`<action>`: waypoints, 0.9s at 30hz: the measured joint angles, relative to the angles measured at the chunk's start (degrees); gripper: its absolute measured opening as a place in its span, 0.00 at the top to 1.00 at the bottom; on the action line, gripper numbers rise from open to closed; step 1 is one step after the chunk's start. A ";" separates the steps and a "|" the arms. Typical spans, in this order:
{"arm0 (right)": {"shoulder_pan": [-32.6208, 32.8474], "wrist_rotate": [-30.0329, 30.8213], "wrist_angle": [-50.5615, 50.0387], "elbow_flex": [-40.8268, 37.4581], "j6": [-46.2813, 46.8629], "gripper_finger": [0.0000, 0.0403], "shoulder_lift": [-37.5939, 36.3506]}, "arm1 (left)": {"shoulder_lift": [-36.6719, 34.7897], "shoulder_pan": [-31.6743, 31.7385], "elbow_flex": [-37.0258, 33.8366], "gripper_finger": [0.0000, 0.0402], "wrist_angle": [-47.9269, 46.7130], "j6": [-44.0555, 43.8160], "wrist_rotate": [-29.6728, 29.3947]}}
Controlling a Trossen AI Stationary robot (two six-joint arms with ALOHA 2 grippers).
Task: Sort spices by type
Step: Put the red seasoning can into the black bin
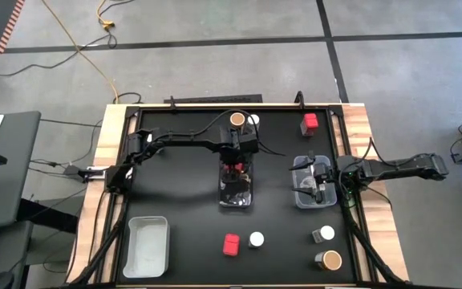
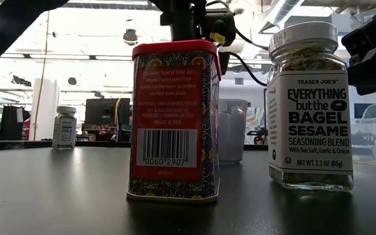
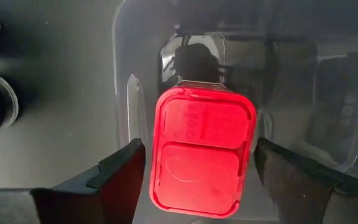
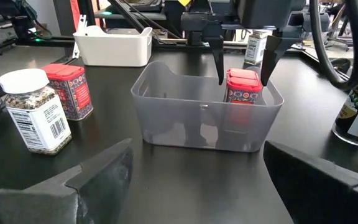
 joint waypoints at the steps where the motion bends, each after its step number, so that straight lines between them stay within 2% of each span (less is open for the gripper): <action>1: -0.01 0.00 0.00 0.00 -0.01 0.05 0.00 | 0.00 0.00 0.00 0.28 0.00 -0.29 0.00; 12: 0.01 -0.01 0.00 0.00 -0.01 0.05 0.00 | -0.11 0.00 0.07 0.28 -0.15 -1.12 0.00; 22: 0.01 -0.01 0.00 0.00 -0.01 0.05 -0.02 | -0.21 -0.20 6.02 0.28 -4.17 -0.57 0.02; 27: 0.00 0.01 0.00 -0.01 -0.01 0.05 -0.02 | -0.17 -1.54 6.19 0.28 -4.81 0.21 -1.51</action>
